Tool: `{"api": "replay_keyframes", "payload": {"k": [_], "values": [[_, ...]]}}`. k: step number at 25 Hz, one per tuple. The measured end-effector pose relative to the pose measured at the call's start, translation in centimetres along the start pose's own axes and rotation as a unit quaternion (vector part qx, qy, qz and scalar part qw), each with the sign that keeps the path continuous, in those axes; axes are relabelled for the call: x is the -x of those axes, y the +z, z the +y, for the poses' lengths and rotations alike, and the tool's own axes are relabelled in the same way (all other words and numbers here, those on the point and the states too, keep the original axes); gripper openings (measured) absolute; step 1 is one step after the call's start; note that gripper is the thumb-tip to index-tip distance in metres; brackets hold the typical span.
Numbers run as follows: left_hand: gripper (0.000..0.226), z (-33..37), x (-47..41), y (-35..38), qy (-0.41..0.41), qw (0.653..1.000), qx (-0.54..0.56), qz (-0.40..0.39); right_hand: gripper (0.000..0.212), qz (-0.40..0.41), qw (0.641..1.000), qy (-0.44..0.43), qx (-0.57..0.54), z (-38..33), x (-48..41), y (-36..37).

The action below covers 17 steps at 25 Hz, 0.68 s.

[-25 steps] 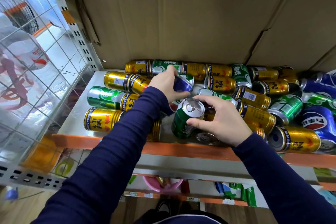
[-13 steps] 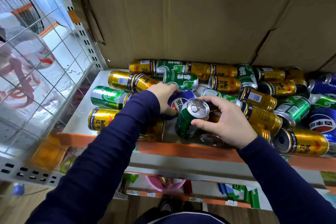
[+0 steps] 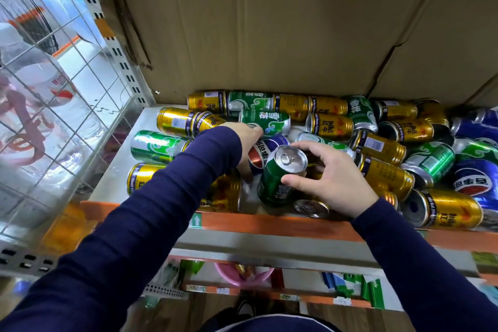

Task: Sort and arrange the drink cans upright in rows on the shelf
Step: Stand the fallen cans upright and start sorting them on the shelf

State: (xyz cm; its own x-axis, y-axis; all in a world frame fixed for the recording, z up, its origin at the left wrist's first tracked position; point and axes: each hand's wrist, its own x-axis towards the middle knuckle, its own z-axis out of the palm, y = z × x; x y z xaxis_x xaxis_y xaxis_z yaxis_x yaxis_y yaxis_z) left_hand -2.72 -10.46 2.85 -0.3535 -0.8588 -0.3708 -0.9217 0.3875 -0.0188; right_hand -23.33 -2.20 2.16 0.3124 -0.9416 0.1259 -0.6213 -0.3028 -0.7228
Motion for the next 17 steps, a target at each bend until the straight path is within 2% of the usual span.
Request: {"api": "replay_keyframes", "payload": {"k": [3, 6, 10, 15, 17], "values": [[0.074, -0.9, 0.9, -1.3, 0.047, 0.996, 0.068, 0.039, 0.063, 0.009, 1.000, 0.002, -0.008, 0.0, 0.2, 0.2], [0.063, -2.1, 1.7, -4.2, 0.049, 0.978, 0.158, 0.124, 0.063, 0.013, 1.000, 0.002, -0.006, -0.2, 0.1, 0.3], [0.062, -1.4, 0.9, -4.2, 0.007, 0.975, 0.168, 0.144, 0.062, 0.000, 1.000, -0.004, -0.007, -0.6, 0.1, 0.6], [0.062, -1.5, 2.1, -2.1, 0.001, 0.968, 0.192, 0.162, 0.061, 0.040, 0.998, -0.027, 0.031, -1.2, 0.3, 1.6], [0.060, -1.5, 3.1, -1.5, 0.000, 0.962, 0.209, 0.175, 0.062, 0.033, 0.999, -0.024, 0.031, -1.4, 0.3, 1.7]]}}
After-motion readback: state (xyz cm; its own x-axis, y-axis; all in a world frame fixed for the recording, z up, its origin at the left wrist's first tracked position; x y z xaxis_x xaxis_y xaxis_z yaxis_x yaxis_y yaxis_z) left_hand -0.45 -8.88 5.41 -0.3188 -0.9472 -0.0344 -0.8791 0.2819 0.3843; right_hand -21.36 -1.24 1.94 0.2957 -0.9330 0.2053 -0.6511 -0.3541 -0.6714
